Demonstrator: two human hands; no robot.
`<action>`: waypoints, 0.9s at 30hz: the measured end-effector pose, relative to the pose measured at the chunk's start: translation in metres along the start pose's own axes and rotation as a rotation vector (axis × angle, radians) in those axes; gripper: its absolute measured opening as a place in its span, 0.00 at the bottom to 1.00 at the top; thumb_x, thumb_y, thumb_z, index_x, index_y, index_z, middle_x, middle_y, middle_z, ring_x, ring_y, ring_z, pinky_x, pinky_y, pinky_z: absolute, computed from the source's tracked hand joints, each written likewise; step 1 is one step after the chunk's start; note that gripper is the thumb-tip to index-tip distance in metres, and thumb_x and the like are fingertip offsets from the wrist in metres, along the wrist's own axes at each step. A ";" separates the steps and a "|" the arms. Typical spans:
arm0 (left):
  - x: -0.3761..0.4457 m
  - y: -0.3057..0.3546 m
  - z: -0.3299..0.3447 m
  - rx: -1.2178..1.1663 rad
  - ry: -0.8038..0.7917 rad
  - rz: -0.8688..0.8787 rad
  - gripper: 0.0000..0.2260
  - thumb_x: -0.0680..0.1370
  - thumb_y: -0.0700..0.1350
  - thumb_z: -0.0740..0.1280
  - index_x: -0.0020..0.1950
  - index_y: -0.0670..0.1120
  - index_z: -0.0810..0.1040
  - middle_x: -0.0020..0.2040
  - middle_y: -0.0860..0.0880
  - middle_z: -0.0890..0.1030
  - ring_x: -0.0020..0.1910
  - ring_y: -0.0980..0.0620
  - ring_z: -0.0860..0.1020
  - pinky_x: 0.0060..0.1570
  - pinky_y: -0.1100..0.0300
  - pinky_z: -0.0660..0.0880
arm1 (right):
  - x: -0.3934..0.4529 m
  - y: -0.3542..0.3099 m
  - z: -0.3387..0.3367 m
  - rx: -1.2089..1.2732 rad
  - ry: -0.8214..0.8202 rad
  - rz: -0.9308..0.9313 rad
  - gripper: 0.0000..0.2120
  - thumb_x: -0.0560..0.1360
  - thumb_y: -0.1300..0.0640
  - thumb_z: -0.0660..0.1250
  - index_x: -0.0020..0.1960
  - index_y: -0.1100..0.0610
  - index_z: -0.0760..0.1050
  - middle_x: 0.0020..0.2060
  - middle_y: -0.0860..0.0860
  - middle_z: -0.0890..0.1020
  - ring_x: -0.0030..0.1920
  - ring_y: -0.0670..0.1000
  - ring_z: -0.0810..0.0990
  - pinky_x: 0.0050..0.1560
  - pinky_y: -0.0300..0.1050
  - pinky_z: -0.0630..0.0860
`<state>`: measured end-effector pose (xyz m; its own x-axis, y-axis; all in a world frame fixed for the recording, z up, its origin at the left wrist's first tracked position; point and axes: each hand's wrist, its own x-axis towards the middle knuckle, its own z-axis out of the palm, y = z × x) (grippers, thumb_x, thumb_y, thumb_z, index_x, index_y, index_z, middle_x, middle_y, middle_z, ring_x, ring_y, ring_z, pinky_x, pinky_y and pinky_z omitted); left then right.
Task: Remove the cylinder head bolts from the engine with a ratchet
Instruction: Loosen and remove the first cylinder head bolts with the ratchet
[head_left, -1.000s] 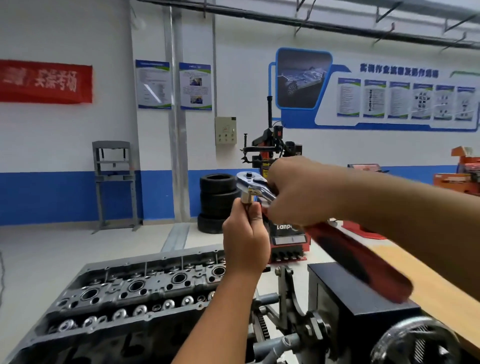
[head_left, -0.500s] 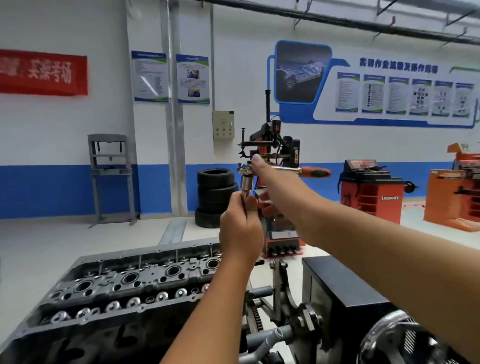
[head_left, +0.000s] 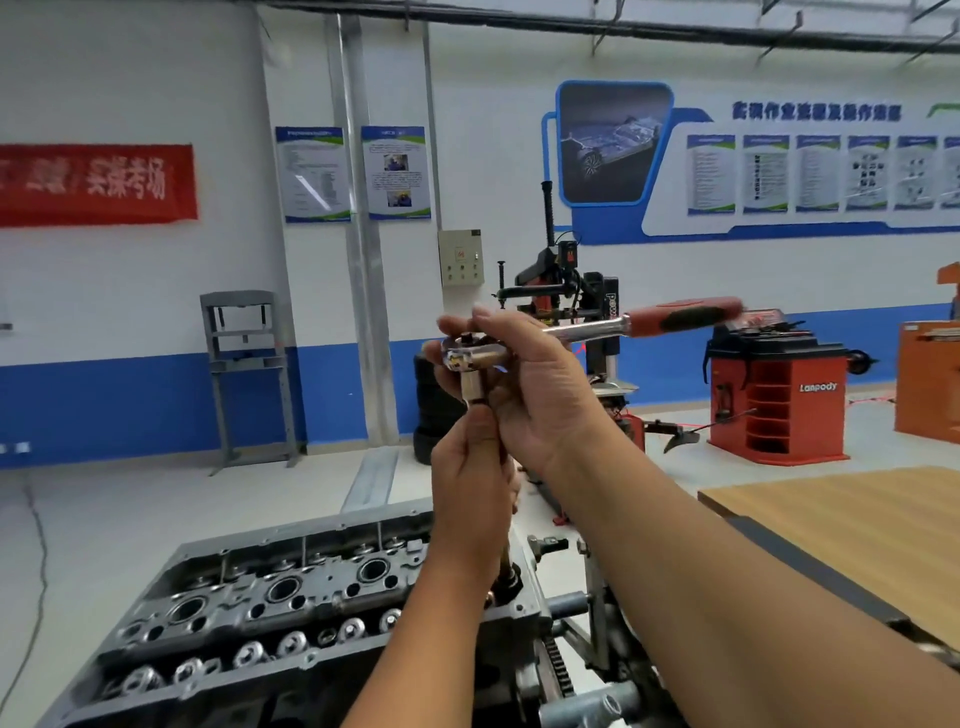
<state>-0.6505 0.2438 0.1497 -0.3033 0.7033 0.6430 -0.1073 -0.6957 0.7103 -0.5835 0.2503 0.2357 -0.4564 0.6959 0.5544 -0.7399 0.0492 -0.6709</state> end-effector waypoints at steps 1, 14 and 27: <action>0.002 -0.002 0.001 -0.011 0.008 -0.009 0.23 0.84 0.60 0.58 0.36 0.46 0.72 0.25 0.49 0.65 0.23 0.54 0.62 0.23 0.61 0.60 | -0.001 0.002 0.000 -0.104 0.015 -0.067 0.04 0.73 0.60 0.75 0.39 0.56 0.84 0.43 0.57 0.86 0.44 0.59 0.86 0.41 0.48 0.83; -0.004 -0.011 -0.004 0.032 -0.243 -0.108 0.22 0.84 0.60 0.59 0.37 0.47 0.69 0.29 0.50 0.66 0.26 0.55 0.62 0.26 0.61 0.60 | 0.002 -0.014 -0.026 -0.113 0.002 0.023 0.05 0.76 0.56 0.61 0.45 0.57 0.74 0.39 0.58 0.79 0.24 0.51 0.67 0.32 0.42 0.56; -0.032 -0.024 -0.018 0.054 -0.216 -0.079 0.20 0.84 0.59 0.59 0.45 0.44 0.73 0.37 0.48 0.72 0.32 0.56 0.66 0.31 0.66 0.66 | 0.006 -0.009 -0.028 0.037 -0.187 0.040 0.10 0.68 0.55 0.61 0.38 0.57 0.80 0.37 0.58 0.78 0.20 0.50 0.67 0.29 0.36 0.57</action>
<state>-0.6553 0.2355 0.1069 -0.0854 0.7740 0.6274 -0.0704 -0.6328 0.7711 -0.5664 0.2742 0.2313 -0.5672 0.5516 0.6116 -0.7355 -0.0051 -0.6775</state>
